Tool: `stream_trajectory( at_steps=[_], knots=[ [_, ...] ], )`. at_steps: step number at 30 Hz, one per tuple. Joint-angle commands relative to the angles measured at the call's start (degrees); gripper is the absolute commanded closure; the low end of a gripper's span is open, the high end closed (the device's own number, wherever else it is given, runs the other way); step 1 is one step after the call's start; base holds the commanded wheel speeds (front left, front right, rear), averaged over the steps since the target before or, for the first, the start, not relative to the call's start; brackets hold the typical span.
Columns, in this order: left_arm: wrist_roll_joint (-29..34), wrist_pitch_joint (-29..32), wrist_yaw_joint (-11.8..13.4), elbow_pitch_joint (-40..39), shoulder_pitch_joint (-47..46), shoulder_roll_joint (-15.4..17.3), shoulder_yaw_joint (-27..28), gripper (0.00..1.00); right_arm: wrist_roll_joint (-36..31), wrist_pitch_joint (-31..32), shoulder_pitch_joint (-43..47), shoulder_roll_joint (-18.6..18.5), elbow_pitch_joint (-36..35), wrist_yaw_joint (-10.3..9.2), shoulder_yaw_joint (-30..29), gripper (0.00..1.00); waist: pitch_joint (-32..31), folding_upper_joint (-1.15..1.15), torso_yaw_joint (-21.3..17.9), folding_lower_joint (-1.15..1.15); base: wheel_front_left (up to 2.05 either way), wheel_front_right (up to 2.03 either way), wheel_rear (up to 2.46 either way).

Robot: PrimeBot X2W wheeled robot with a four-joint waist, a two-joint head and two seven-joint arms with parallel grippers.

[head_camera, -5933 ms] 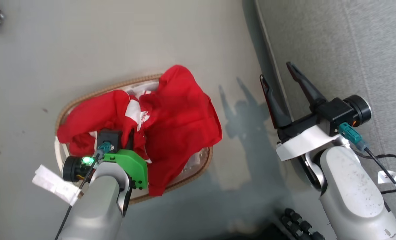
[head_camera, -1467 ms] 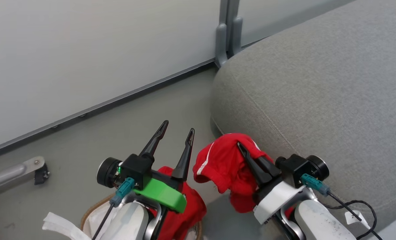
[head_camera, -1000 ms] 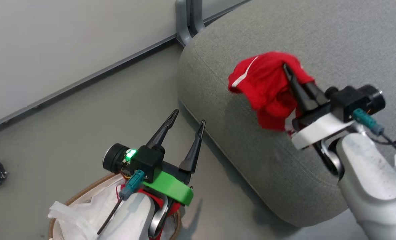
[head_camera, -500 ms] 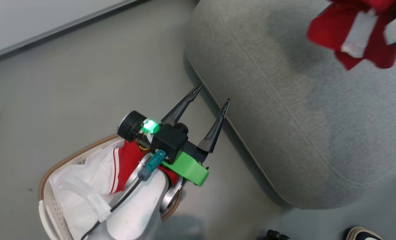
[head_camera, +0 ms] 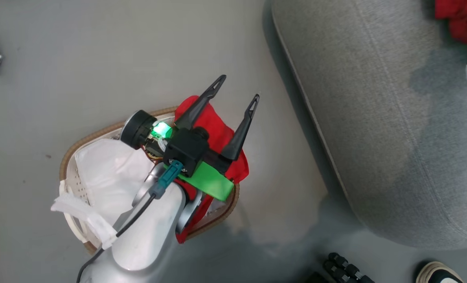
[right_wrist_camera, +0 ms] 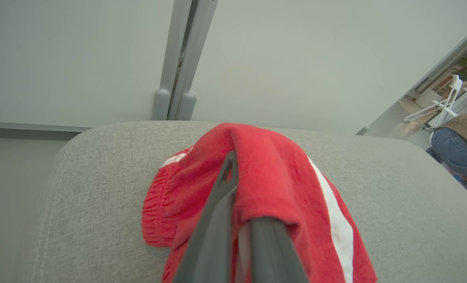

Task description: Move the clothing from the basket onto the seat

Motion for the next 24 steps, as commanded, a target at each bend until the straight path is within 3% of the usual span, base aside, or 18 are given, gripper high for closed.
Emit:
stream_trajectory(
  at_steps=[1,2,3,4,5,15,24],
  knots=[
    [0.63,0.03,-0.16,-0.19,-0.45,0.53,0.45,0.0,-0.95,-0.13,1.27,0.55,0.04,-0.08,-0.86,1.0,1.94,0.0,1.6,-0.01,0.0,0.0,0.0],
    [0.71,0.03,-0.16,0.01,-0.07,0.63,0.69,0.0,-1.04,-0.12,2.35,1.64,0.26,-0.09,-1.77,1.0,1.64,0.0,1.29,-0.01,0.0,0.0,0.0],
    [0.71,0.03,-0.16,0.2,0.12,0.62,0.85,0.0,-1.13,-0.13,3.29,2.31,-0.05,-0.08,-2.53,0.78,1.35,0.0,1.07,-0.01,0.0,0.0,0.0],
    [0.7,0.03,-0.16,0.28,0.33,0.61,1.18,0.0,-1.46,-0.12,4.33,2.96,-0.42,-0.08,-2.93,0.49,0.85,0.0,0.8,-0.01,0.0,0.0,0.0],
    [0.7,0.03,-0.16,0.1,0.6,0.46,1.8,0.0,-1.68,-0.12,5.8,3.65,-0.67,-0.08,-3.08,0.0,0.18,0.0,0.51,-0.01,0.0,0.0,0.0],
    [1.06,0.03,-0.14,0.29,6.63,-0.87,9.98,0.0,-0.68,-0.12,19.09,7.7,-6.64,-0.08,-1.82,0.0,-9.3,0.0,-1.09,-0.01,0.0,0.0,0.0],
    [0.68,0.03,0.5,-0.18,13.82,-1.57,18.06,0.0,3.61,-0.13,28.0,10.83,-14.06,-0.08,2.58,0.0,-17.19,0.0,2.81,-0.01,0.0,0.0,0.0]
  ],
)
